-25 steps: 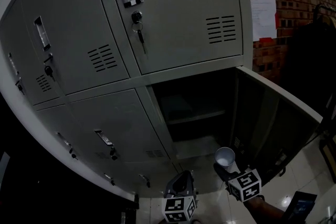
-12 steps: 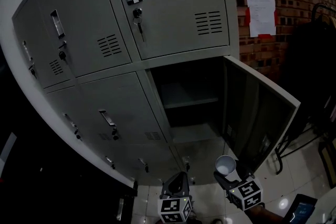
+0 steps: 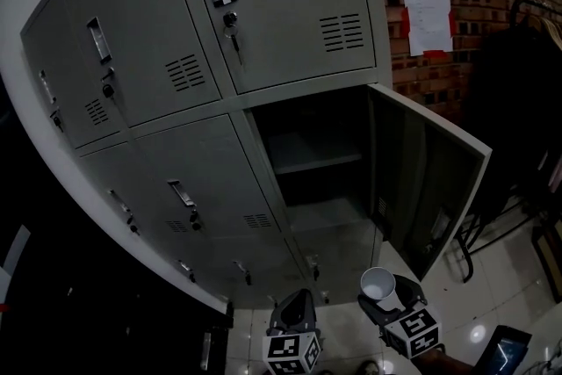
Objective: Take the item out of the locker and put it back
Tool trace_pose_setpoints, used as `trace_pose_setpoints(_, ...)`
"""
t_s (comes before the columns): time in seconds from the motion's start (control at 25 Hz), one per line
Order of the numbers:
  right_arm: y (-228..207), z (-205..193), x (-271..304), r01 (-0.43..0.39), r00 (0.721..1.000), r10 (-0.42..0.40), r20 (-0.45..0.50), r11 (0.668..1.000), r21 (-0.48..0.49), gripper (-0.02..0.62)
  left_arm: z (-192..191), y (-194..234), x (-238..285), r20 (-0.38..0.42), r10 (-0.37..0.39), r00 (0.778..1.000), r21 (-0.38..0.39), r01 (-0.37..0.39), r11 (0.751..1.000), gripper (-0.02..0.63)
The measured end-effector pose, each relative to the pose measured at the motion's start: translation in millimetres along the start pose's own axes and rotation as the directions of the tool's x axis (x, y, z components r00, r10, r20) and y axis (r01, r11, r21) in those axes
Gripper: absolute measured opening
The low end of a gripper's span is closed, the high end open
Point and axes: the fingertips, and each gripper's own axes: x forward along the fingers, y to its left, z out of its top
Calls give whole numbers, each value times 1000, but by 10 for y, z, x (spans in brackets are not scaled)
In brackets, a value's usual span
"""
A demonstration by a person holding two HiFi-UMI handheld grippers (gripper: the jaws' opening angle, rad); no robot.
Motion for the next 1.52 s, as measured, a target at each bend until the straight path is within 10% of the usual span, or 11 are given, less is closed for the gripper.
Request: trace_pose_setpoints(1.52, 247, 109, 162, 52, 999, -52, 7, 998, -22, 298, 33, 261, -98, 30, -72, 997, -5, 72, 997, -2)
